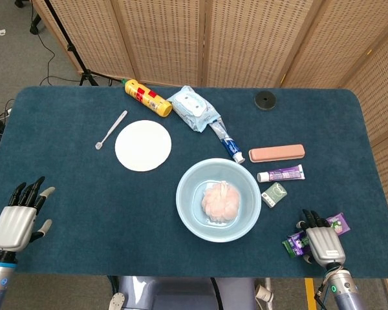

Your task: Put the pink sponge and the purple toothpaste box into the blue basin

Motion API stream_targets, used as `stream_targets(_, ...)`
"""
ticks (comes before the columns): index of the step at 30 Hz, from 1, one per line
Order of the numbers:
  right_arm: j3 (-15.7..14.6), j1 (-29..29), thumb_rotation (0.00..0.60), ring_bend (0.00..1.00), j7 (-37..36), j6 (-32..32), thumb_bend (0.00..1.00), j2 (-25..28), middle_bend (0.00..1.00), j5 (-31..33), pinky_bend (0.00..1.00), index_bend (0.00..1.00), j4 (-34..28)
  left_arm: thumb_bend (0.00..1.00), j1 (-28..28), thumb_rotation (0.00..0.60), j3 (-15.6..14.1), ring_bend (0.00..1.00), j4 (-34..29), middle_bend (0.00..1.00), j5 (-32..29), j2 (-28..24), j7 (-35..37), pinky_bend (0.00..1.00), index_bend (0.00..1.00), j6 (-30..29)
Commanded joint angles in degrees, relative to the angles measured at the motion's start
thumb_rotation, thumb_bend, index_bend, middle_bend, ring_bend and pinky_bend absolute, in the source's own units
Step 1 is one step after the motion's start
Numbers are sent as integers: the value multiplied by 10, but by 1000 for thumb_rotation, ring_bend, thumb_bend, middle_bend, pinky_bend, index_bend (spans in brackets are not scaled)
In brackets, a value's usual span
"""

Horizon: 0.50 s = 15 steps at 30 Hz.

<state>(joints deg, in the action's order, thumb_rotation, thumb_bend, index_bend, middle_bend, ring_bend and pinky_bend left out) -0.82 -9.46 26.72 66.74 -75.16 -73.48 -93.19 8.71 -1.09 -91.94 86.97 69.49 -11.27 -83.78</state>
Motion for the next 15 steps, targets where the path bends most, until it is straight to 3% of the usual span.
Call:
stream_targets(1,0,-2,600,143,1,-3,53,-2,185,5,283,400,2,291,0,600,0,113,-1,0,1,0,1,75,186,0)
stream_targets(7,-1,-5,600,301,3,-5,53,-4,341,10,391,541,5,292,-2,600,3,113,0,0,4,1,6,74,186,-3)
stream_targets(15,-1,-7,600,354,10,7,90,-6,404,6,432,647,2,293,-4,600,7,113,1,0,6,1,9,75,186,-5)
